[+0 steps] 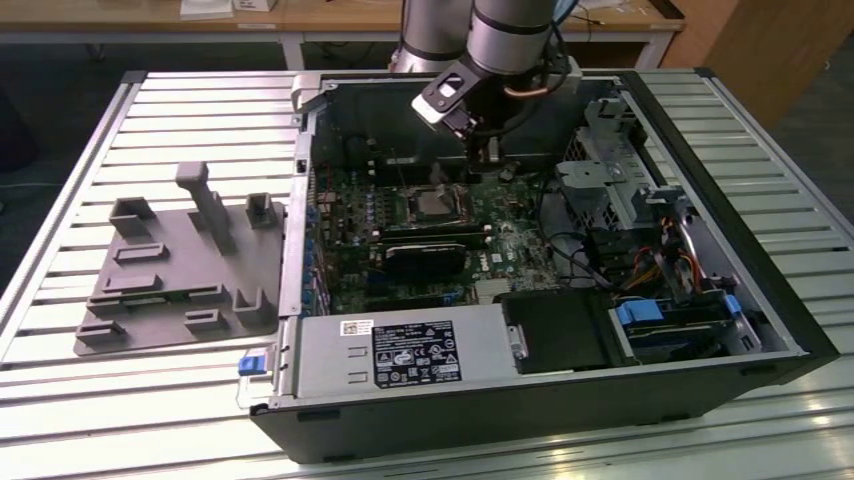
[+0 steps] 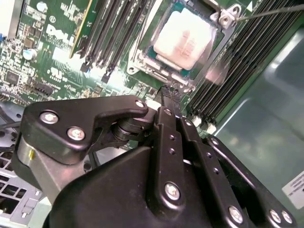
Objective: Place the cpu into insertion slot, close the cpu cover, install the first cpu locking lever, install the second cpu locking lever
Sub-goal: 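Close the cpu cover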
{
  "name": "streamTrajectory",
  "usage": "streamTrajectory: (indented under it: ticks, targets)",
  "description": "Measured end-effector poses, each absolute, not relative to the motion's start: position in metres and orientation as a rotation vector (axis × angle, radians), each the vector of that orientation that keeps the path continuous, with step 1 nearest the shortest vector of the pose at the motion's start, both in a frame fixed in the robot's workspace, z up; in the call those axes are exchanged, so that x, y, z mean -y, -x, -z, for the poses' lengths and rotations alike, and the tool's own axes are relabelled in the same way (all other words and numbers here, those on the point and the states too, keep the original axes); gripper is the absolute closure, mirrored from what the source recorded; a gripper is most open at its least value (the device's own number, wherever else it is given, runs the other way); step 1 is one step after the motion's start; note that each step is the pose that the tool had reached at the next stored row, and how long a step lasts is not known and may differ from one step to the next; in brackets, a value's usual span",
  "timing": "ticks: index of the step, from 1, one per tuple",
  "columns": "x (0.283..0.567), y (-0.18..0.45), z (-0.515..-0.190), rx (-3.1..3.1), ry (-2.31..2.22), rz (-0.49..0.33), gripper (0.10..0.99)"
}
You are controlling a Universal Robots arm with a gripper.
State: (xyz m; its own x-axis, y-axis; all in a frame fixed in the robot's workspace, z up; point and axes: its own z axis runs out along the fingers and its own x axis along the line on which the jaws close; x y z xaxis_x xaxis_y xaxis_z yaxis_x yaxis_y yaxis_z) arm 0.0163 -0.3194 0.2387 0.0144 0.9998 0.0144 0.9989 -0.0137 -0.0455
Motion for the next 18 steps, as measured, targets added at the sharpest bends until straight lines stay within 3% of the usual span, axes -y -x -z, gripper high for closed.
streamTrajectory:
  ticks: [6, 18]
  targets:
    - [0.319, -0.007, -0.239, 2.18, 2.211, -0.025, 0.98]
    - [0.319, 0.021, -0.233, 2.221, 2.25, 0.066, 0.98]
